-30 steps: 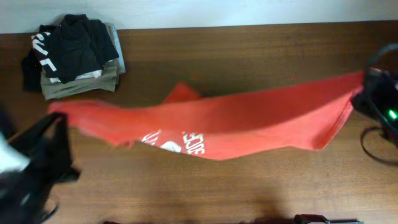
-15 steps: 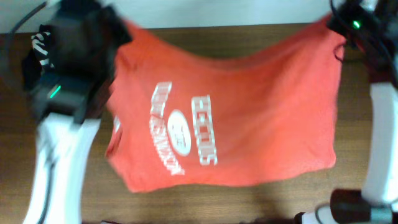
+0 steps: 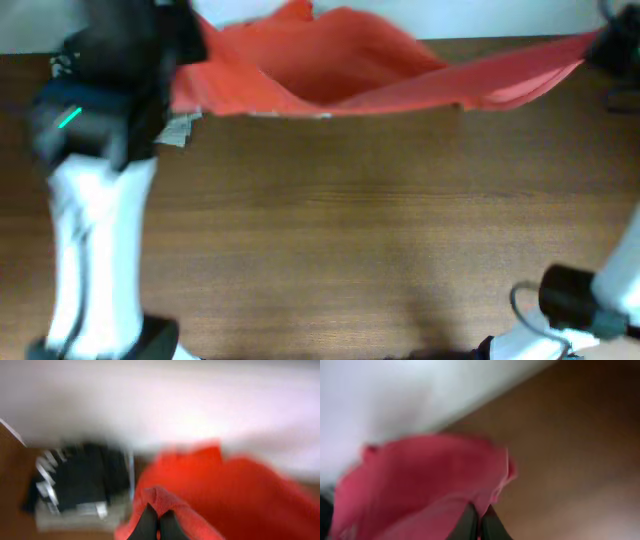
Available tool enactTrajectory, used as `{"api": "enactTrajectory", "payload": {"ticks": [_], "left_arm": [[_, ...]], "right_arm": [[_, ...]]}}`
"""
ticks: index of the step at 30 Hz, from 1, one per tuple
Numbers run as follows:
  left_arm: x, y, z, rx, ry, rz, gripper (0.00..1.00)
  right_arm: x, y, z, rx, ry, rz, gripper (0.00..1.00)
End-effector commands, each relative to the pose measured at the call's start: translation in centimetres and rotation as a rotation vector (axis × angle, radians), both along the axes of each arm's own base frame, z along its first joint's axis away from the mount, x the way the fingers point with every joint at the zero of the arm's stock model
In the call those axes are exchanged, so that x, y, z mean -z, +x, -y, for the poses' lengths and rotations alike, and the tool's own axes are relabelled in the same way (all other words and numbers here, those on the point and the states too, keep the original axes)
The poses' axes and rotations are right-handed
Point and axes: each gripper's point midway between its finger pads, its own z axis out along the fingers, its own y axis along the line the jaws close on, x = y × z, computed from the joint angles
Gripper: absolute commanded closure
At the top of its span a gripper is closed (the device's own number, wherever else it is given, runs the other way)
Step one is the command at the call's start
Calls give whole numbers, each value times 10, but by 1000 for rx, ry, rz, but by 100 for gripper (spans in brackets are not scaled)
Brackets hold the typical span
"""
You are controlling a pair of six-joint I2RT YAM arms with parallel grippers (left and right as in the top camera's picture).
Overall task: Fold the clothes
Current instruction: 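Lift the shirt with both grippers, shake it, and lay it flat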
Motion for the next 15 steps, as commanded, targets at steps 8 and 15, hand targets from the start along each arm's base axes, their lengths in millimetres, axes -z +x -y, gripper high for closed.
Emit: {"api": "enactTrajectory", "payload": {"ticks": [8,15], "left_arm": [[211,-72,7,-71,-61,-758,99],[150,-150,-21,-138,-62,-723,99]], "right_arm": [[186,-50,-21,-76,197,-629,96],[148,-81,-18,-14,135,-584,96]]}}
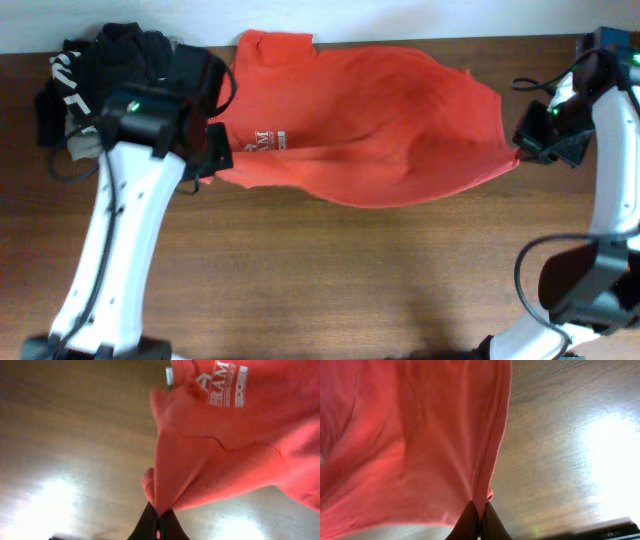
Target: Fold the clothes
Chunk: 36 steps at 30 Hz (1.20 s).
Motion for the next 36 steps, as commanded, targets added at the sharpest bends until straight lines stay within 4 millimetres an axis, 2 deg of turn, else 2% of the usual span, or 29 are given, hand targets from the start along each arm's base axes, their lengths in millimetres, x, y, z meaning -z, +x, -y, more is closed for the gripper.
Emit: {"api": "enactTrajectory", "payload": {"ticks": [1,5,8,9,10,12,15,18,20,26,29,32,34,36], "left_arm": [[-7,-37,-2,-15,-39,-45,99],[28,-73,4,-21,-52,-138,99],[70,-100,8,-23,-91,-232,99],[81,-105,8,-25,-94,-262,99],[92,-114,6,-44,-82,-302,99],[97,-127,2,-76,-69,-354,99],[90,-141,-2,-92,-66,-371,99],[77,-160,-7,-128,-82,-343,99],[75,-174,-5,-122,-125,-327,99],[113,-205,3,-142,-198,-406,99],[115,-204,-1,-145,-180,-398,99],[116,-187,3,-134,-197,-329,99],[116,-171,8,-125,-219,-267,99],[114,-142,10,-115,-222,-148,99]], "right_arm": [[-16,-18,3,18,-45,21,96],[20,-29,0,29,-28,-35,96],[52,-43,-4,35,-8,-113,96],[63,-50,-1,58,-20,-143,96],[70,-62,12,120,-80,-177,96],[76,-87,31,205,-118,-193,96],[79,-106,45,304,-74,-144,96],[88,-110,46,323,-22,-130,96],[92,-113,43,322,-15,-143,96],[88,-116,45,388,-29,-148,96],[73,-123,53,431,-76,-101,96],[70,-124,53,420,-79,-85,96],[69,-119,54,419,-75,-62,96],[68,-109,50,416,-40,-20,96]]}}
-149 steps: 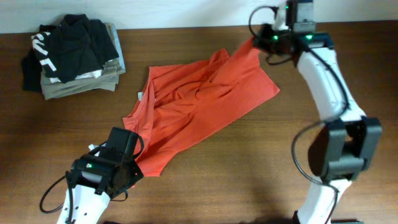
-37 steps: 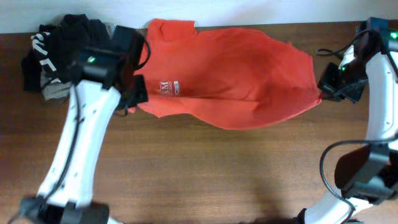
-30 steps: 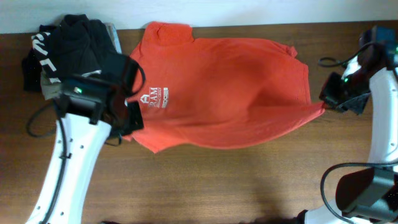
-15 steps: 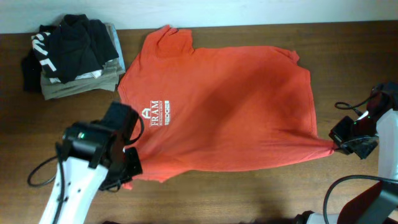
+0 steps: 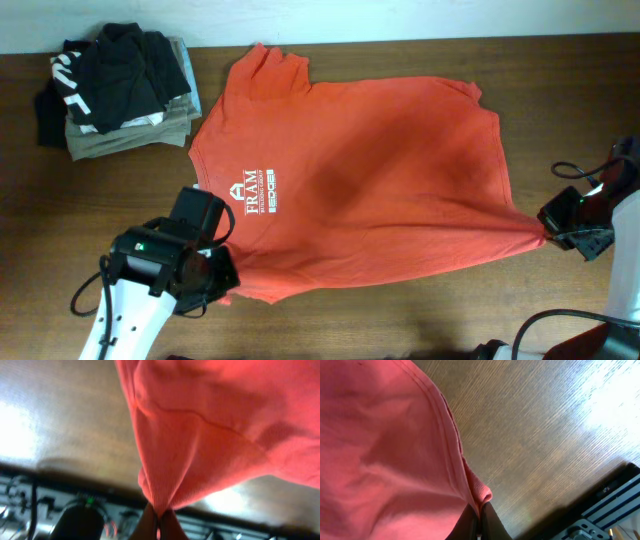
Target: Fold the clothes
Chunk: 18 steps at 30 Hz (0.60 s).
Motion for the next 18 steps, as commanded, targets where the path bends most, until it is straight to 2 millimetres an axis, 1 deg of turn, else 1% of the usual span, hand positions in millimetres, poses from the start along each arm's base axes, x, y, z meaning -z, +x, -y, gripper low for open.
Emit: {"api": "enactTrajectory", "payload": {"ticks": [1,2,3,4,5,6,8,9,10,12,14,16,18], "left_arm": [[-4,31,-2,-18,25,136,99],[-5,42,-3,-23,39,177,99],[-7,59,-9,-36,78,241,99],[-10,71,-13,-47,110,288,99],[-13,85,-18,-62,146,342,99],[-14,98,-18,-71,156,380,99],[-6,120,-16,-80,173,405,99],[-2,129,-18,-87,201,412,99],[3,143,-25,-103,260,433,99],[10,158,-33,-115,334,453,99],[20,170,-34,-125,339,454,99],[30,186,-37,-151,341,466,99],[40,197,-41,-172,344,471,99]], "right_arm": [[-4,10,-3,2,19,68,96],[-5,15,-3,-7,17,86,96],[-5,24,-5,-31,5,110,96],[-5,31,-5,-44,-3,126,96],[-3,41,-7,-64,-8,146,96],[0,50,-11,-92,-12,156,96],[7,64,-20,-138,-12,162,96],[10,71,-22,-152,-16,172,96],[15,81,-20,-161,-25,184,96],[23,89,-17,-161,-27,188,96],[33,101,-12,-162,-32,198,96],[39,114,-7,-163,-48,223,96],[47,120,-4,-164,-49,225,96]]}}
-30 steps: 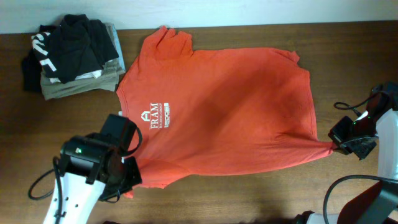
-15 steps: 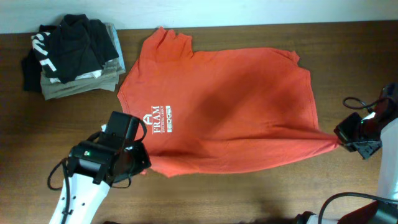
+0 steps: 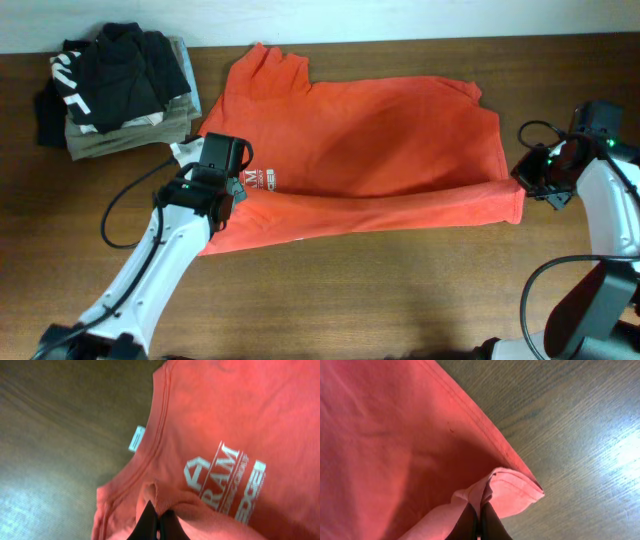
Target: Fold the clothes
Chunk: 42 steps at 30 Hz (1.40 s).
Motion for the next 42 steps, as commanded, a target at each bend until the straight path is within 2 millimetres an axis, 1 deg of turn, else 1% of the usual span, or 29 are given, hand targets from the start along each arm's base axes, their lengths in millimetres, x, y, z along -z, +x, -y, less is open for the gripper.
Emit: {"api": "enactTrajectory", "payload": {"ticks": [1,4,6,8,9,10,11,12,13,14,15,16,17,18,19,20,21,22,23,25,27,29,32,34,35,37,39,40,42], "left_arm": [[11,13,-10,-38,22,9,99],[23,29,-10,-49,33,34,99],[24,35,-12,-58,40,50,99],[22,39,-14,-68,51,70,90],[20,41,-14,-70,52,84,80],[19,43,-14,-67,50,92,59],[16,47,-12,5,90,84,28],[7,53,-11,129,168,61,1],[-2,53,-12,139,177,51,1],[-18,51,-10,147,162,43,1],[-28,46,2,192,94,16,1],[-25,37,18,248,4,-28,1],[-13,25,39,311,-111,-89,1],[0,8,52,348,-195,-180,19],[12,-7,54,347,-220,-262,45],[26,-20,51,333,-216,-347,68],[41,-27,49,322,-212,-416,84],[58,-33,48,298,-212,-480,99],[68,-35,47,294,-210,-512,99],[93,-43,46,237,-214,-594,99],[110,-48,39,201,-188,-645,99],[115,-48,29,169,-179,-656,99],[121,-53,9,109,-197,-668,99],[124,-61,-6,72,-167,-689,99],[124,-66,-8,61,-171,-707,99],[121,-77,-9,53,-169,-752,99],[116,-87,-10,5,-173,-783,99],[105,-92,-10,4,-173,-786,99],[81,-100,-10,-39,-182,-758,99]], "right_arm": [[15,5,2,-5,-6,-21,96],[32,15,-4,-29,-4,-37,96],[40,23,-6,-49,-41,-41,96],[40,28,-5,-42,-82,-34,96],[39,30,-5,-43,-84,-28,96],[39,30,-4,-43,-86,-27,78],[36,32,0,-37,-98,-20,33],[24,34,6,-30,-100,-18,11],[8,35,12,-20,-99,-19,6],[-14,35,17,-30,-100,-23,1],[-36,33,13,-84,-76,-27,1],[-43,29,1,-162,-39,-35,1],[-38,22,-7,-186,-13,-66,2],[-26,14,-15,-200,4,-104,23],[-9,6,-24,-216,22,-144,53],[4,2,-29,-227,30,-164,68],[24,-1,-37,-238,48,-170,81],[38,-4,-41,-214,68,-172,93],[48,-6,-43,-214,74,-168,96],[68,-9,-44,-215,72,-154,96],[82,-9,-44,-210,81,-175,96],[94,-7,-43,-205,87,-187,96],[115,-14,-42,-175,99,-252,96],[129,-25,-29,-73,45,-334,96],[129,-28,-26,-62,34,-344,96],[127,-44,-17,36,66,-397,96],[118,-60,-3,113,71,-429,96],[105,-70,8,161,80,-425,96],[80,-86,21,214,65,-422,96]]}}
